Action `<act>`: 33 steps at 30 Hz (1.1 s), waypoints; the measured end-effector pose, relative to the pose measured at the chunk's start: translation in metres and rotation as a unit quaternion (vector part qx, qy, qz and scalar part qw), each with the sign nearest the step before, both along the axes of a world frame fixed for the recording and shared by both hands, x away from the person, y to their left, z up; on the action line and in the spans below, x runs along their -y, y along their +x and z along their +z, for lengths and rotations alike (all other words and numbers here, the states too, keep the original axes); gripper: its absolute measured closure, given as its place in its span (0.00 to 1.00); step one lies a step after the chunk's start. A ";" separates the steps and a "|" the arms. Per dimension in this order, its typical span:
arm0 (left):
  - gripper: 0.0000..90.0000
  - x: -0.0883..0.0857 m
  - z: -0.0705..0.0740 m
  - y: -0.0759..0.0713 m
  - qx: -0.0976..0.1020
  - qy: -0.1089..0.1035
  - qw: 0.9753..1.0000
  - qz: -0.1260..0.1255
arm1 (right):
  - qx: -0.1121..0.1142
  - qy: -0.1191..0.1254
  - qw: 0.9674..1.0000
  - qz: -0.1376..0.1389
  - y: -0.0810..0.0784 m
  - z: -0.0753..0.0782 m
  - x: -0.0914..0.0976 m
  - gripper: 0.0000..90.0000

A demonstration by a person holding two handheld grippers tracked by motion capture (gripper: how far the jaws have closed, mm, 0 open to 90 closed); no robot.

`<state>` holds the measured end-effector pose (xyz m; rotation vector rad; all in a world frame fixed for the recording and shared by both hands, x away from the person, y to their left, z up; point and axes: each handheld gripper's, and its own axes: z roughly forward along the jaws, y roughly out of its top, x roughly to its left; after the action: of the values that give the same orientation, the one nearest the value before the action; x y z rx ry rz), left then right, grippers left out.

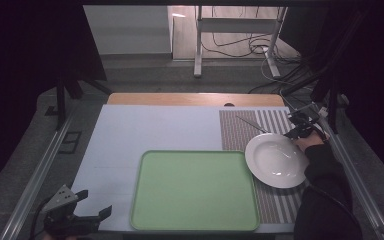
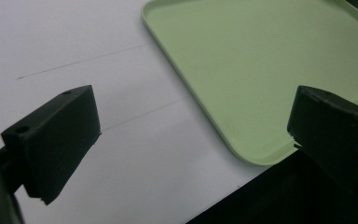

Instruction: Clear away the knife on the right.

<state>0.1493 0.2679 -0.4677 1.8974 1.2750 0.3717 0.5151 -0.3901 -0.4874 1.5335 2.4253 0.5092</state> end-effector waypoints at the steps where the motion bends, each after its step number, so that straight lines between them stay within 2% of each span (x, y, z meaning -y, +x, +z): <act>1: 0.02 0.000 0.000 0.000 0.000 0.000 1.000 0.000 | 0.000 -0.007 1.000 0.002 0.000 0.001 -0.001 1.00; 2: 0.02 0.000 0.000 0.000 0.000 0.000 1.000 0.000 | 0.011 -0.013 1.000 -0.002 0.001 0.002 -0.002 0.98; 3: 0.02 0.000 0.000 0.000 0.000 -0.001 1.000 0.000 | 0.029 -0.011 0.999 -0.011 0.002 0.005 -0.003 0.91; 6: 0.02 0.000 0.000 0.000 0.000 0.000 1.000 0.000 | 0.067 0.022 0.997 -0.024 0.004 0.015 -0.007 0.78; 7: 0.02 0.000 0.000 0.000 0.000 -0.001 1.000 0.000 | 0.077 0.025 0.996 -0.026 0.005 0.019 -0.009 0.73; 8: 0.02 0.000 0.000 0.000 0.000 -0.001 1.000 0.000 | 0.077 0.025 0.996 -0.026 0.005 0.019 -0.009 0.73; 9: 0.02 0.000 0.000 0.000 0.000 -0.001 1.000 0.000 | 0.091 0.031 0.995 -0.032 0.007 0.023 -0.016 0.60; 10: 0.02 0.000 0.000 0.000 0.000 -0.001 1.000 0.000 | 0.091 0.031 0.995 -0.032 0.007 0.023 -0.016 0.60; 11: 0.02 0.000 0.000 0.000 0.000 -0.001 1.000 0.000 | 0.095 0.044 0.994 -0.033 0.010 0.025 -0.023 0.49; 12: 0.02 0.000 0.000 0.000 0.000 -0.001 1.000 0.000 | 0.093 0.046 0.994 -0.032 0.011 0.025 -0.026 0.44; 13: 0.02 0.000 0.000 0.000 0.000 -0.001 1.000 0.000 | 0.089 0.047 0.994 -0.029 0.013 0.025 -0.030 0.34; 14: 0.02 0.000 0.000 0.000 0.000 -0.001 1.000 0.000 | 0.089 0.047 0.994 -0.029 0.013 0.025 -0.030 0.34; 15: 0.02 0.000 0.000 0.000 0.000 -0.001 1.000 0.000 | 0.083 0.041 0.995 -0.031 0.016 0.021 -0.038 0.16; 17: 0.02 -0.001 0.000 0.000 -0.001 -0.001 1.000 0.000 | 0.079 0.030 0.996 -0.033 0.019 0.017 -0.046 0.03; 19: 0.02 -0.001 0.000 0.000 -0.001 -0.002 1.000 0.000 | 0.069 0.015 0.997 -0.030 0.022 0.013 -0.052 0.00; 28: 0.02 -0.001 0.000 0.000 -0.002 -0.004 1.000 0.001 | 0.034 -0.005 0.999 -0.025 0.033 -0.005 -0.063 0.00; 29: 0.02 -0.001 0.000 0.000 -0.002 -0.004 1.000 0.001 | 0.032 -0.024 0.999 -0.023 0.034 -0.009 -0.064 0.05; 33: 0.02 -0.001 0.000 0.000 -0.002 -0.004 1.000 0.001 | 0.032 -0.036 0.999 -0.026 0.036 -0.012 -0.061 0.14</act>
<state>0.1491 0.2691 -0.4680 1.8916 1.2797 0.3644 0.5508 -0.3291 -0.4993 1.5222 2.3237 0.4503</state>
